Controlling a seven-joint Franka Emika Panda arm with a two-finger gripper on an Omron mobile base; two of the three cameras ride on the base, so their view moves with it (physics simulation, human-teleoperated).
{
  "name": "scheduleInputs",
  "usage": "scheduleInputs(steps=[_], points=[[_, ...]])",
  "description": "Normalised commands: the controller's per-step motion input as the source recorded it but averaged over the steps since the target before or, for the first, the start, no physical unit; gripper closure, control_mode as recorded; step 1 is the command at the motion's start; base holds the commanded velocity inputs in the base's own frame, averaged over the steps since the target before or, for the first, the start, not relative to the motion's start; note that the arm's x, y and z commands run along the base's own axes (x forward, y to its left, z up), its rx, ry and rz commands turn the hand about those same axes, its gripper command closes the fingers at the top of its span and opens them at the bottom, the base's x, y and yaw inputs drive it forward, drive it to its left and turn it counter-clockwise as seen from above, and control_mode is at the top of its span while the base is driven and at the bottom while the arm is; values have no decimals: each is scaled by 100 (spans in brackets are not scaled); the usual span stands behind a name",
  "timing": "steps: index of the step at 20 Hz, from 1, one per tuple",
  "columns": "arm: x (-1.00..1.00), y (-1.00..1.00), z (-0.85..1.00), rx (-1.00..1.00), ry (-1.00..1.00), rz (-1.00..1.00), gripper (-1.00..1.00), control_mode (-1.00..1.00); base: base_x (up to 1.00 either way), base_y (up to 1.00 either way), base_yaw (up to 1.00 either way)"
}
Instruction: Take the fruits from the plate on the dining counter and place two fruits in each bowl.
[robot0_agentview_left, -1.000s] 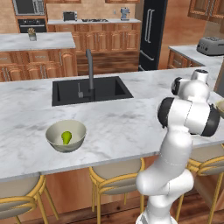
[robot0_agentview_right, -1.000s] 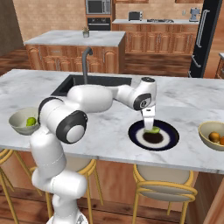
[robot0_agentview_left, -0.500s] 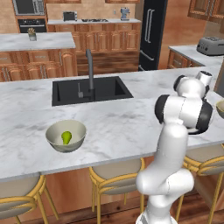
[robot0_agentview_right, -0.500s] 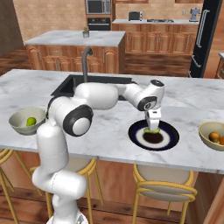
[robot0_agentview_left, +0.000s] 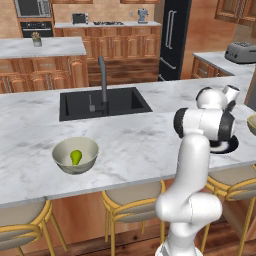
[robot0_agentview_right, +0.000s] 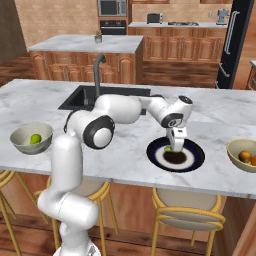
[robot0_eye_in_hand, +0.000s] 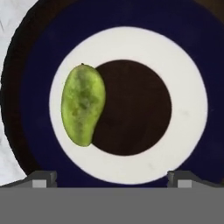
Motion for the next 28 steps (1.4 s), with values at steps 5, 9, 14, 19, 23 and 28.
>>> scheduleInputs(steps=[5,9,14,19,23,28], points=[[25,-6,-26,8,3,3,-100,-100,0,0,0],[31,-13,-17,3,5,1,-100,-100,0,0,0],[26,-8,-16,0,3,0,-100,-100,0,0,0],[19,0,-29,0,0,0,-100,-100,0,0,0],[22,0,-25,0,0,0,-100,-100,0,0,0],[0,7,-29,0,0,0,-100,-100,0,0,0]])
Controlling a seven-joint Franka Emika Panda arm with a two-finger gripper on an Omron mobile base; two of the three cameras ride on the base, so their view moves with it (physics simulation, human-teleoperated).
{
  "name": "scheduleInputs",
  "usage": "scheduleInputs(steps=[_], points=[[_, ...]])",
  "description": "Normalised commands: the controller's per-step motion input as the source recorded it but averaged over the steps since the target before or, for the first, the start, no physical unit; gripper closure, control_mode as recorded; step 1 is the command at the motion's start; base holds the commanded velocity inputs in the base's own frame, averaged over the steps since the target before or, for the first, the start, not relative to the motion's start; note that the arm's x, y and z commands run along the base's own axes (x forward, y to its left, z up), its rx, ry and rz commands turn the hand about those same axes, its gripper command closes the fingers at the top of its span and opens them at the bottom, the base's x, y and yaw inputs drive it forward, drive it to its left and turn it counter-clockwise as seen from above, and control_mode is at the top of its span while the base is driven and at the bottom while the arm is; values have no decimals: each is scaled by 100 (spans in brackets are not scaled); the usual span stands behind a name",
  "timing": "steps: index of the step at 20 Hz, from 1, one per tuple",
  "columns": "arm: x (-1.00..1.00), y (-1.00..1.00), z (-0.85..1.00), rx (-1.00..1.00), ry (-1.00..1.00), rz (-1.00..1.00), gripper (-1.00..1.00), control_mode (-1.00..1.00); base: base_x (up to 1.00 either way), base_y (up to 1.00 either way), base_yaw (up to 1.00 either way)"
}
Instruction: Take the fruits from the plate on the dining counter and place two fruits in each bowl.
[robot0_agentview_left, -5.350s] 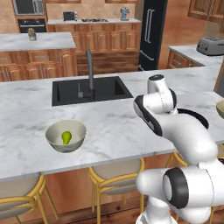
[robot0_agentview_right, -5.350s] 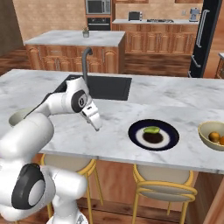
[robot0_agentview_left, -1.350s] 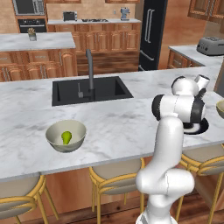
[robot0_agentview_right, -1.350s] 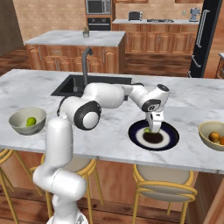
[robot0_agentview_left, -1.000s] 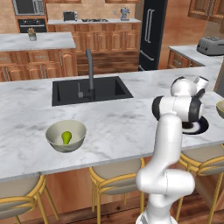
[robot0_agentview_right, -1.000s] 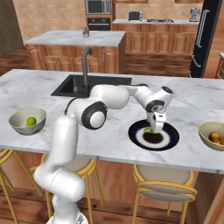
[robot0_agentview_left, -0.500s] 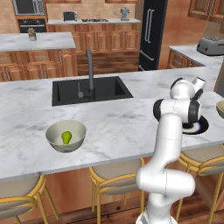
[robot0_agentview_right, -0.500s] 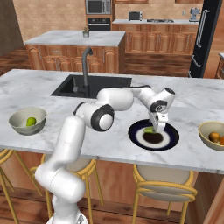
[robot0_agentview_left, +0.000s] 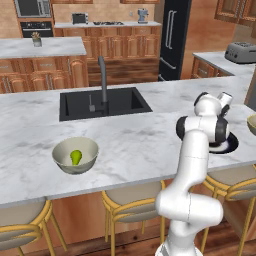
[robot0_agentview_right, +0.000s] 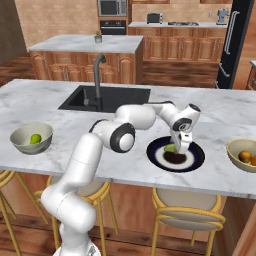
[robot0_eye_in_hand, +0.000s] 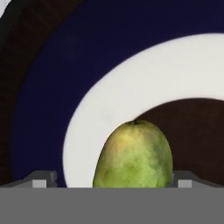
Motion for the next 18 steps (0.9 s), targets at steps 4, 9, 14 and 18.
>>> scheduleInputs(steps=[4,9,14,18], points=[[0,7,-26,0,0,0,-100,-100,0,0,0],[0,13,-16,0,2,0,100,-100,0,0,0],[-1,20,7,-9,17,2,100,-100,0,0,0],[-22,42,40,-14,11,8,100,-100,0,0,0]])
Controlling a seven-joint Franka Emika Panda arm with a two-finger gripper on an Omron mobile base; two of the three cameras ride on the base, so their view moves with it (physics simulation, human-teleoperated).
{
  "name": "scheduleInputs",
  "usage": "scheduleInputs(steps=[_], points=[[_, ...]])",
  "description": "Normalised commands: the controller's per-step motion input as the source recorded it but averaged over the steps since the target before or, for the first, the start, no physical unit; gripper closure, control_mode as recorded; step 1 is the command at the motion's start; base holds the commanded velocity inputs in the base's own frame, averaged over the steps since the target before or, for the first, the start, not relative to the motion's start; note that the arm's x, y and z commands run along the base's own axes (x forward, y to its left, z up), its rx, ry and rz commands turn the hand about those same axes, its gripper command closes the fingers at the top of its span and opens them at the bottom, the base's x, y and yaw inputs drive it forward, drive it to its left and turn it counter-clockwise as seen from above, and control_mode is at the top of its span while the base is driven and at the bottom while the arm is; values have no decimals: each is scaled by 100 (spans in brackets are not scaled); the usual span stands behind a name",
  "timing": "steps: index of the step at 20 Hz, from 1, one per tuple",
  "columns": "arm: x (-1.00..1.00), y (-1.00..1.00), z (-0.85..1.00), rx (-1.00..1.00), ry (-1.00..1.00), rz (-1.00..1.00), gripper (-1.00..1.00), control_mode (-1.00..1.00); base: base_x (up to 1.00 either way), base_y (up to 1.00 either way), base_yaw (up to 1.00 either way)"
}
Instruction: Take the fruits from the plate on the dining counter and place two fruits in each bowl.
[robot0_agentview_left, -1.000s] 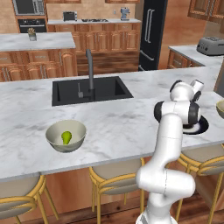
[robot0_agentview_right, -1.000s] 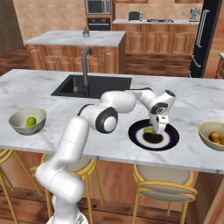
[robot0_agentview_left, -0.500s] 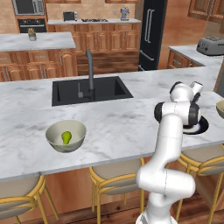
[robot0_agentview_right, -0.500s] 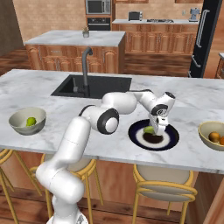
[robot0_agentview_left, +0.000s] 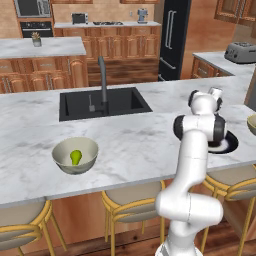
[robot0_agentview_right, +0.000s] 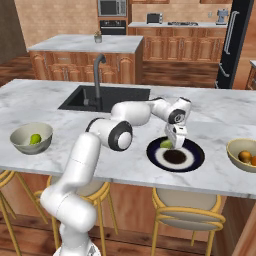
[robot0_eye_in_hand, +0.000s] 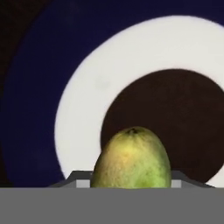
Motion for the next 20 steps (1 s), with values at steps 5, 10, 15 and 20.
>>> scheduleInputs(steps=[5,10,15,20], points=[[-29,68,50,-13,3,15,100,-100,0,0,0],[-27,77,56,0,1,16,100,-100,0,0,0],[-29,91,45,0,0,18,100,-100,0,0,0],[-33,98,36,-2,0,23,100,-100,0,0,0]])
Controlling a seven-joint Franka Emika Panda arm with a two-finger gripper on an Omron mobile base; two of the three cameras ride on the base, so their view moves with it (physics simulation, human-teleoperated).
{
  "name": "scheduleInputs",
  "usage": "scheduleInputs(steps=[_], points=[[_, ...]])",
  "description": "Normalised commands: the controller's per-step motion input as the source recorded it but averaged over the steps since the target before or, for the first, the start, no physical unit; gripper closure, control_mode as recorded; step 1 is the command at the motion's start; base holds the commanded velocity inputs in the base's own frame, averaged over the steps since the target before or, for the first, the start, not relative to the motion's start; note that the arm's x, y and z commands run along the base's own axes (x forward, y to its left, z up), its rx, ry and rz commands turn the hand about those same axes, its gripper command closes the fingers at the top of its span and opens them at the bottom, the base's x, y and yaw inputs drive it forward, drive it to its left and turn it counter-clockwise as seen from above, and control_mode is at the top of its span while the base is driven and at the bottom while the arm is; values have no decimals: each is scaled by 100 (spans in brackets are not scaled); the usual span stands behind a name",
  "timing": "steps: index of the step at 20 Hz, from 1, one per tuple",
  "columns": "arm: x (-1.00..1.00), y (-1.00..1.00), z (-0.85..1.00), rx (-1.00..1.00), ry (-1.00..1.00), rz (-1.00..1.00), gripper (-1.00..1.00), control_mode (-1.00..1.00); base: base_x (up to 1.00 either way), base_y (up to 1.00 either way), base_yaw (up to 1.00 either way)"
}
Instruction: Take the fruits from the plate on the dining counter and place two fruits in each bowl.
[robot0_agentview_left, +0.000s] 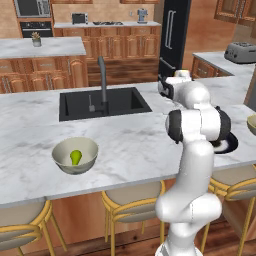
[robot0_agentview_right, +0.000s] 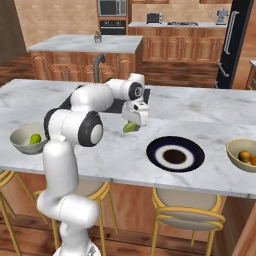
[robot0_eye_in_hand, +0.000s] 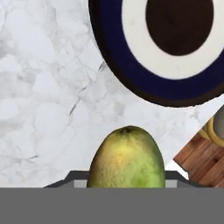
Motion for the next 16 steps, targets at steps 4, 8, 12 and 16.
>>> scheduleInputs(steps=[4,8,12,16], points=[[-15,100,31,-2,0,21,100,-100,0,0,0],[-11,100,27,-2,0,21,100,-100,0,0,0],[-12,97,24,0,0,23,100,-100,0,0,0],[-17,89,23,0,0,26,100,-100,0,0,0]])
